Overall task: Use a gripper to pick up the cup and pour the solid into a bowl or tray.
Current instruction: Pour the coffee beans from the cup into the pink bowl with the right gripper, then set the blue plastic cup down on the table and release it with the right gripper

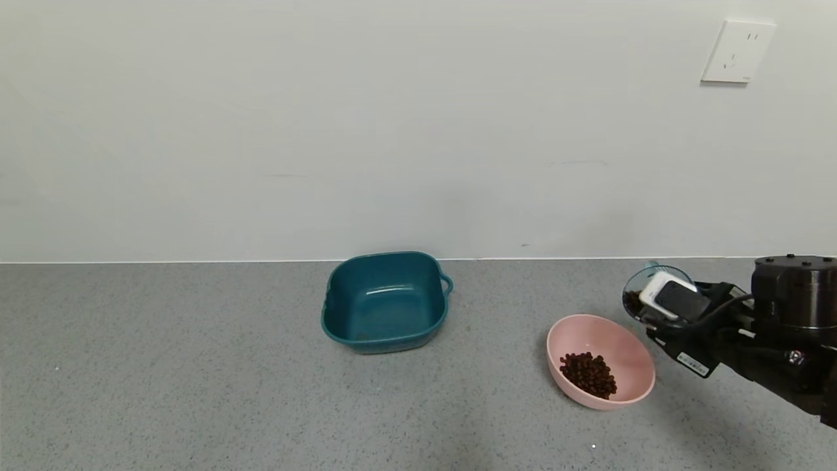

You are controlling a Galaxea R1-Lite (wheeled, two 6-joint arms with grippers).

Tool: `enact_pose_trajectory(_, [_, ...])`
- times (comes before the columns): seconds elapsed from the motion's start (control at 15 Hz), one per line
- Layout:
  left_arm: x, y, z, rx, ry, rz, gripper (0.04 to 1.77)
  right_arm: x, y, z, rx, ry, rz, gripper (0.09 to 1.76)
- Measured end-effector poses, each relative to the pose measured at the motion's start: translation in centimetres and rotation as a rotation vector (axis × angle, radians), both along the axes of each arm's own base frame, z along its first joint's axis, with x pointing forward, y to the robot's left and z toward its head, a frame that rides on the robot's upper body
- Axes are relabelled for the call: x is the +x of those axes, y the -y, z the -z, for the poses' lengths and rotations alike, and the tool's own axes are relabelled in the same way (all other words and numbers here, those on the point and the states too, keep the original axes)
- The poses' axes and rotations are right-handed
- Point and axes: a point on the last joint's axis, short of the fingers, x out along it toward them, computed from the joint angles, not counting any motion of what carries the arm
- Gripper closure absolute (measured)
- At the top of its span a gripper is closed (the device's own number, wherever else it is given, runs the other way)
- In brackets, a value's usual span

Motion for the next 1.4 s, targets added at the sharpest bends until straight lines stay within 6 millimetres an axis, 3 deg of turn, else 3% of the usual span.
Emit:
enact_pose_trajectory(0.87, [0.0,0.0,0.0,0.000,0.000,0.000,0.06,1.3,0.1,-2.4,0.521,0.108,0.155,0.50])
enact_pose_trajectory(1.4, [0.0,0.0,0.0,0.000,0.000,0.000,0.06,1.7,-0.4,-2.5,0.814,0.124,0.252,0.50])
